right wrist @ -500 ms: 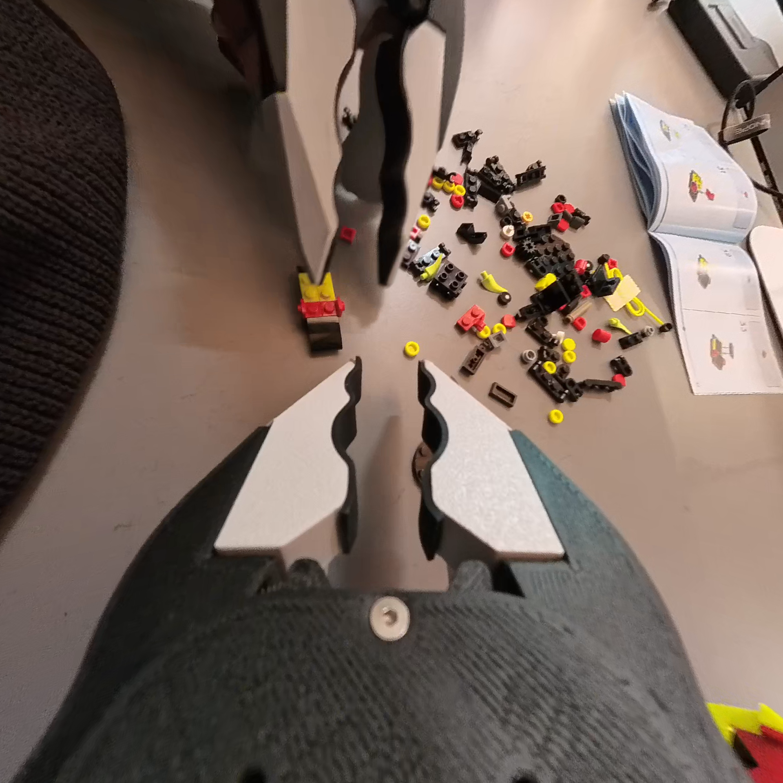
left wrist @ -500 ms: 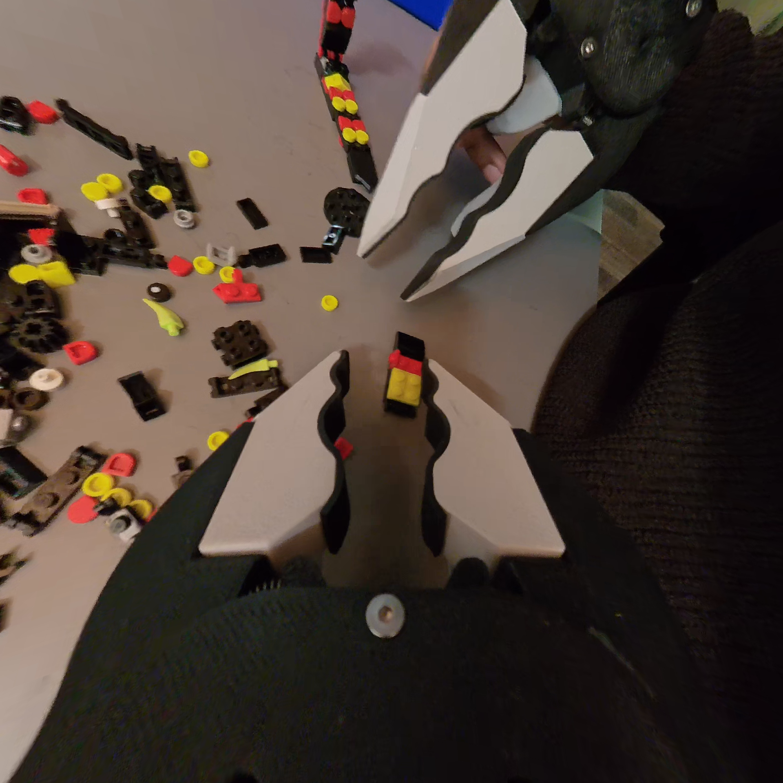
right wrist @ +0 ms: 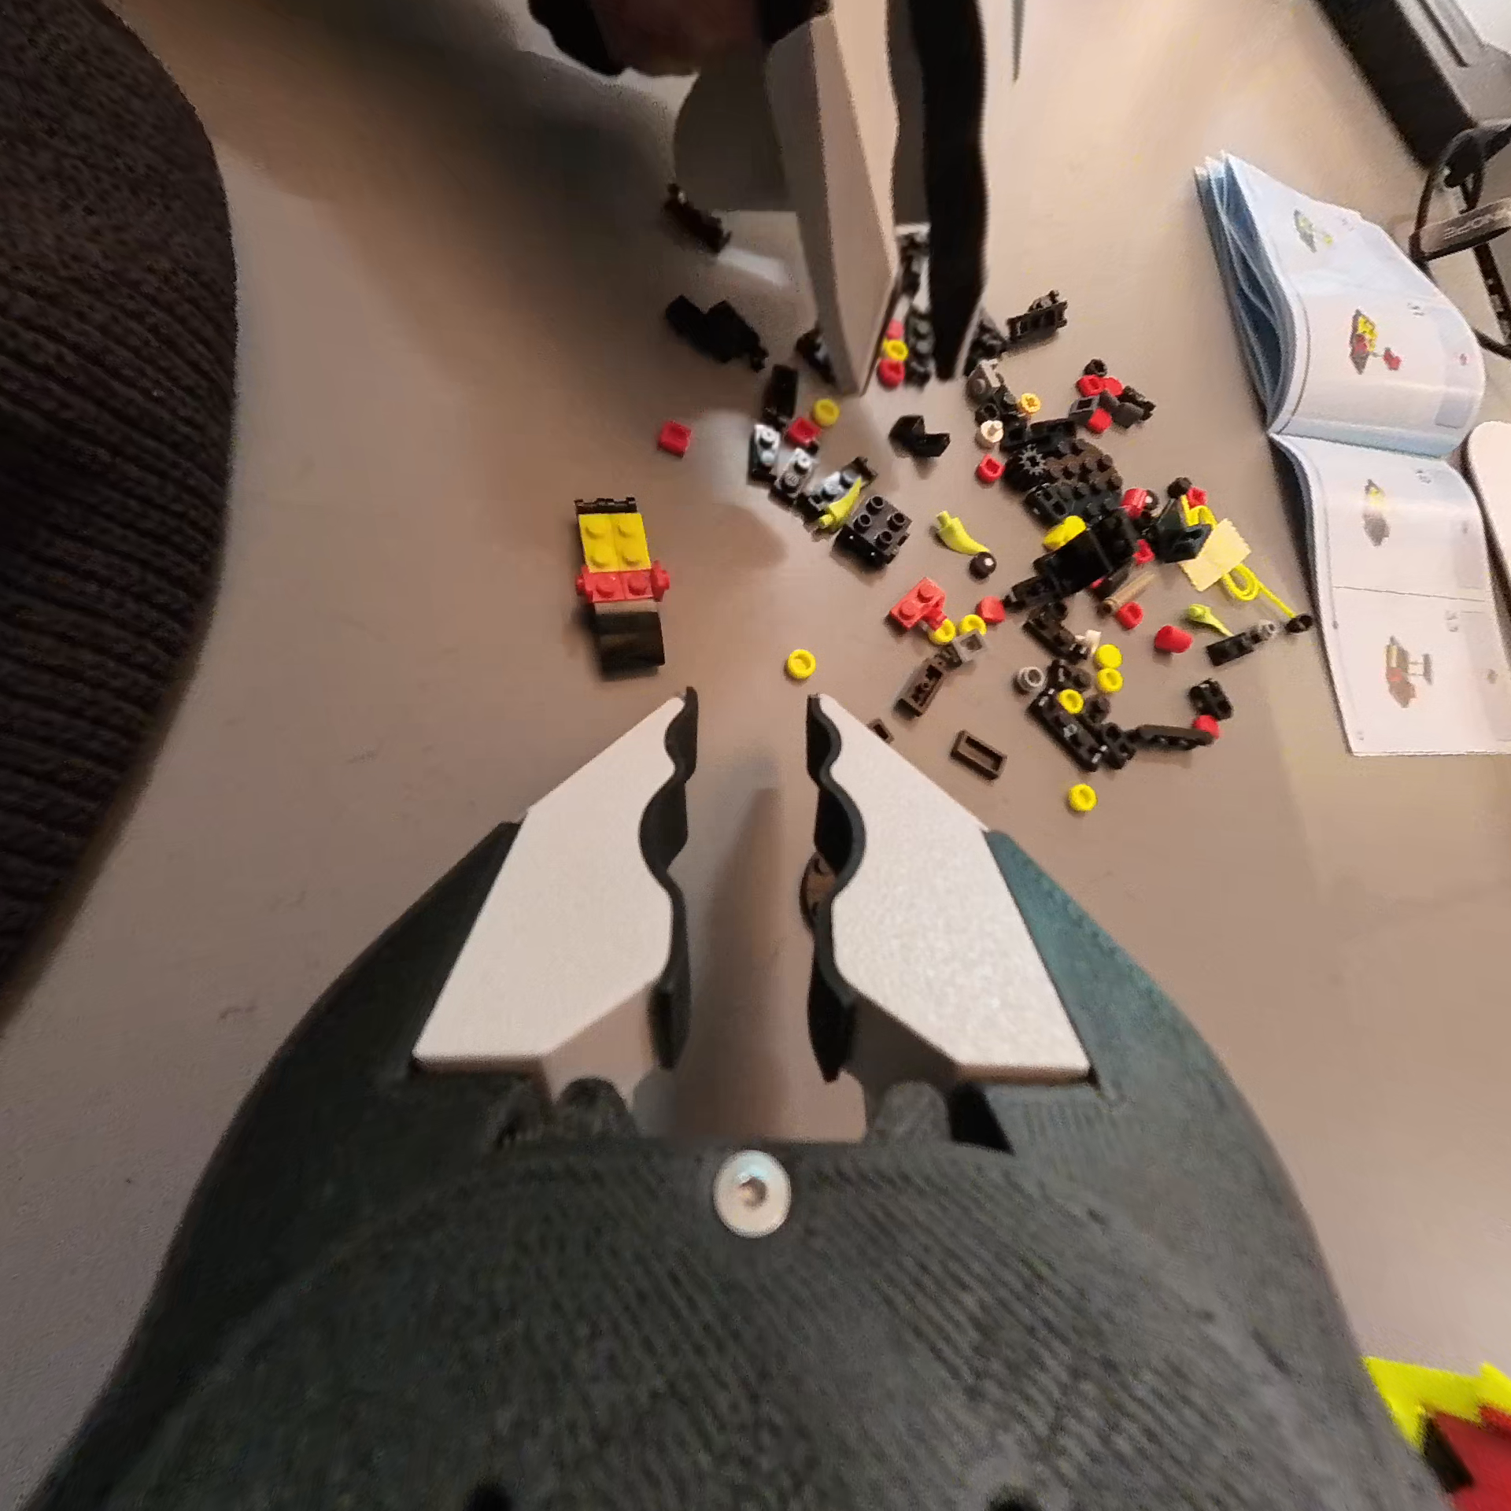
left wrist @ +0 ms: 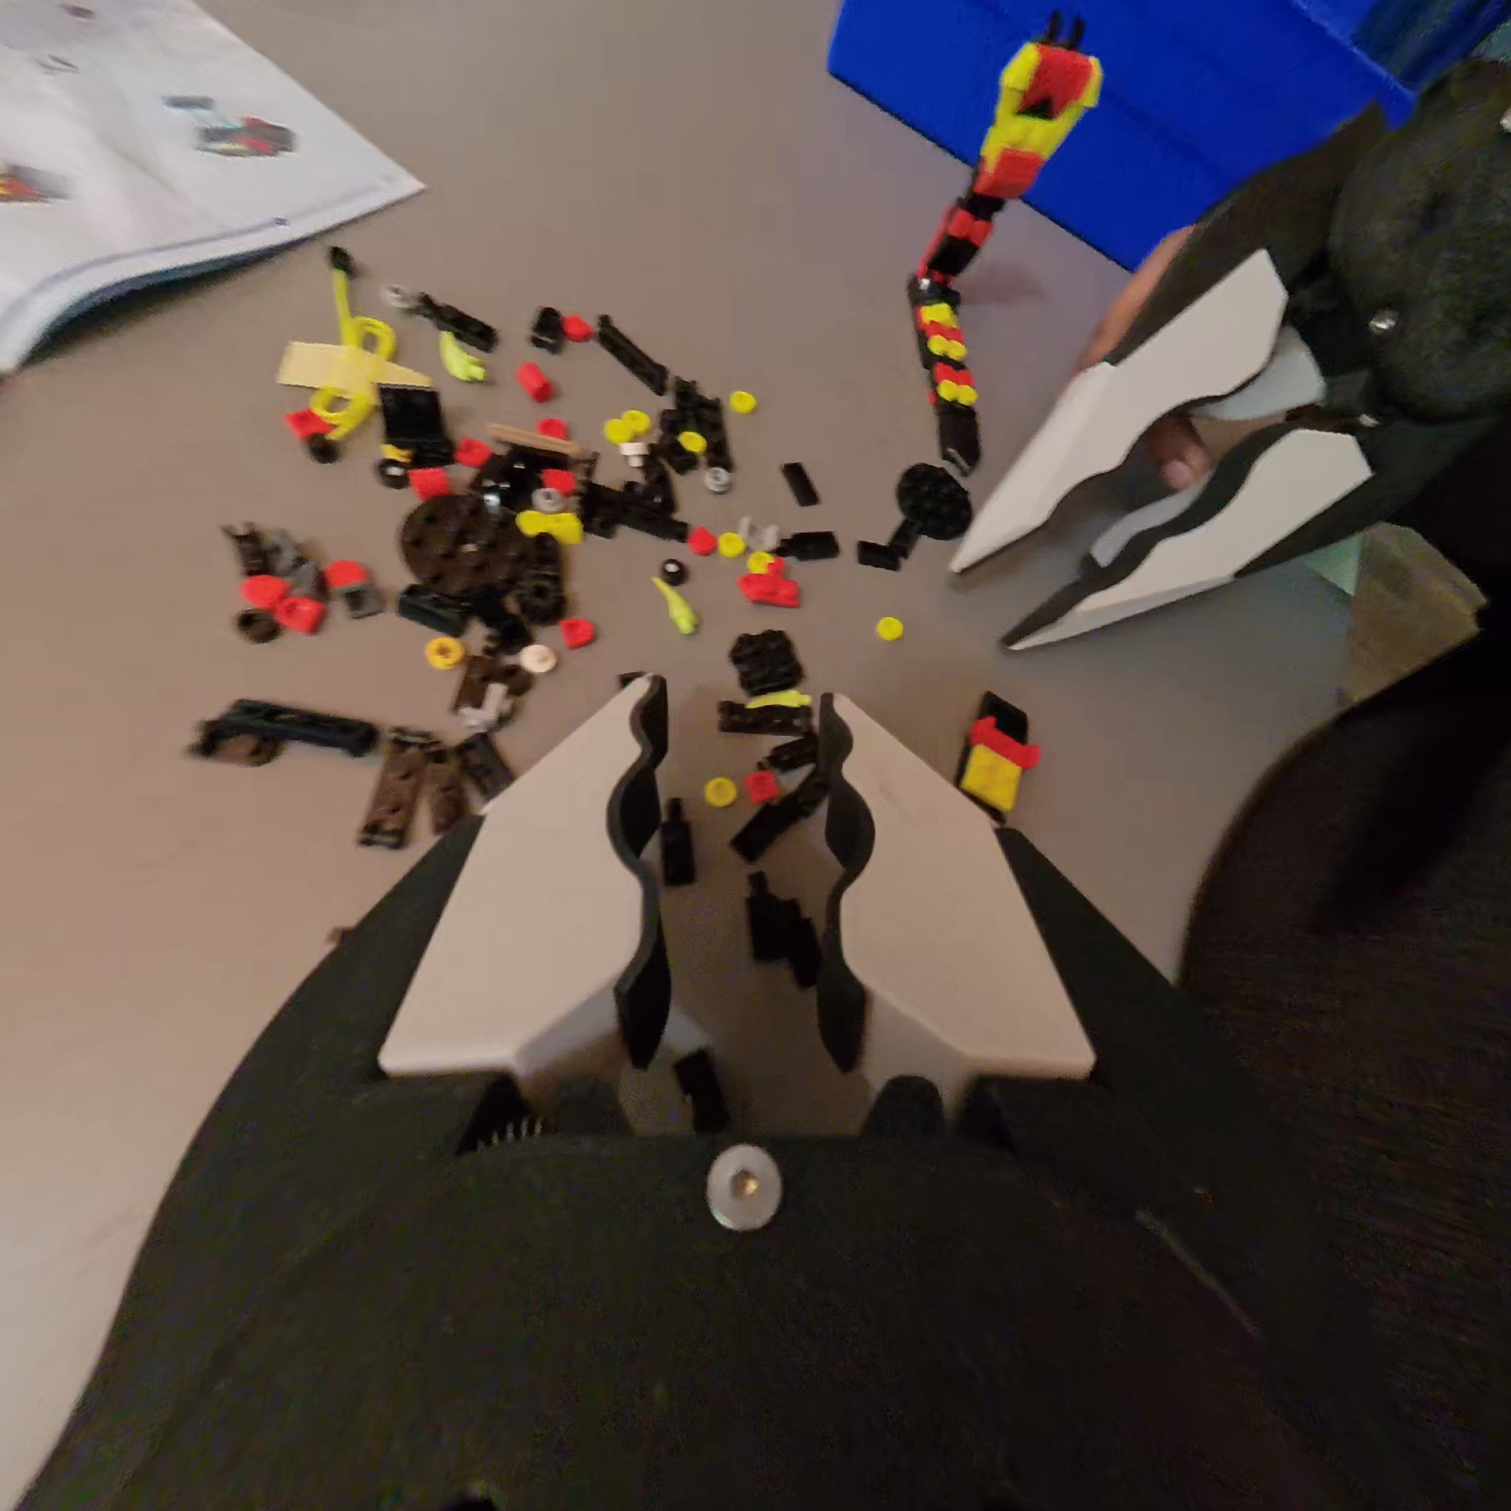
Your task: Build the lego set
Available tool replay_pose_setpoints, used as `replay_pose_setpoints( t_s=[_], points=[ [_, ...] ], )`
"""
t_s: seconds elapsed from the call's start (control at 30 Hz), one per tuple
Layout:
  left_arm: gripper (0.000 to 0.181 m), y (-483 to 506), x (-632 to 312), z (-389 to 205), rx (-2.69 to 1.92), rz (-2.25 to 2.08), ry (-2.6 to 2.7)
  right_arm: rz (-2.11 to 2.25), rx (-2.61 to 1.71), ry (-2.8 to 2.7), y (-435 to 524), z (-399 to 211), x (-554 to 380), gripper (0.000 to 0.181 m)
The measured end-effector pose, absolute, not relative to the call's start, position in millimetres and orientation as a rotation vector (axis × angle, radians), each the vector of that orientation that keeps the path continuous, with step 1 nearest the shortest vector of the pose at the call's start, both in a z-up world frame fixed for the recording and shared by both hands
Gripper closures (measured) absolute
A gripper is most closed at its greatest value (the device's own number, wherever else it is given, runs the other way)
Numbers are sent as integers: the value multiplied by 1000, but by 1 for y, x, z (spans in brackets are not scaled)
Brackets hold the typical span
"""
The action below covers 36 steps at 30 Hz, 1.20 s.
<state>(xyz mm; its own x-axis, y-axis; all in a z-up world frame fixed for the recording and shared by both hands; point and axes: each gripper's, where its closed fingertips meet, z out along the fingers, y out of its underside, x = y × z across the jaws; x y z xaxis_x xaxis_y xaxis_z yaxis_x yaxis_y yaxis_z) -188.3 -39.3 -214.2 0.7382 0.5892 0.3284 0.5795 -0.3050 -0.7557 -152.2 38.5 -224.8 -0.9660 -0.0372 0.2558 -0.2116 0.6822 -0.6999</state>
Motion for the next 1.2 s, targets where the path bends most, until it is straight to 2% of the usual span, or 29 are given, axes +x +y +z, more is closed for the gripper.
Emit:
replay_pose_setpoints(
  t_s=[0.1, 0.2, 0.47, 0.6, 1.07, 1.2],
  points=[
    [148, -56, -200, -215, -1981, 74, -934, 1154, 199, -2676, 39, -225, -152, 156],
    [160, -72, -210, -220, -1983, 119, -1006, 1155, 198, -2677, 39, -225, -152, 156],
    [164, -77, -213, -221, -1960, 111, -1042, 1146, 197, -2684, 39, -227, -152, 156],
    [181, -85, -219, -227, -1982, 184, -1092, 1143, 197, -2687, 39, -228, -152, 156],
    [181, -83, -221, -208, -1877, 161, -1066, 1129, 206, -2685, 39, -228, -151, 155],
    [181, -92, -230, -187, -1746, 210, -1069, 1134, 215, -2640, 39, -222, -155, 165]
  ],
)
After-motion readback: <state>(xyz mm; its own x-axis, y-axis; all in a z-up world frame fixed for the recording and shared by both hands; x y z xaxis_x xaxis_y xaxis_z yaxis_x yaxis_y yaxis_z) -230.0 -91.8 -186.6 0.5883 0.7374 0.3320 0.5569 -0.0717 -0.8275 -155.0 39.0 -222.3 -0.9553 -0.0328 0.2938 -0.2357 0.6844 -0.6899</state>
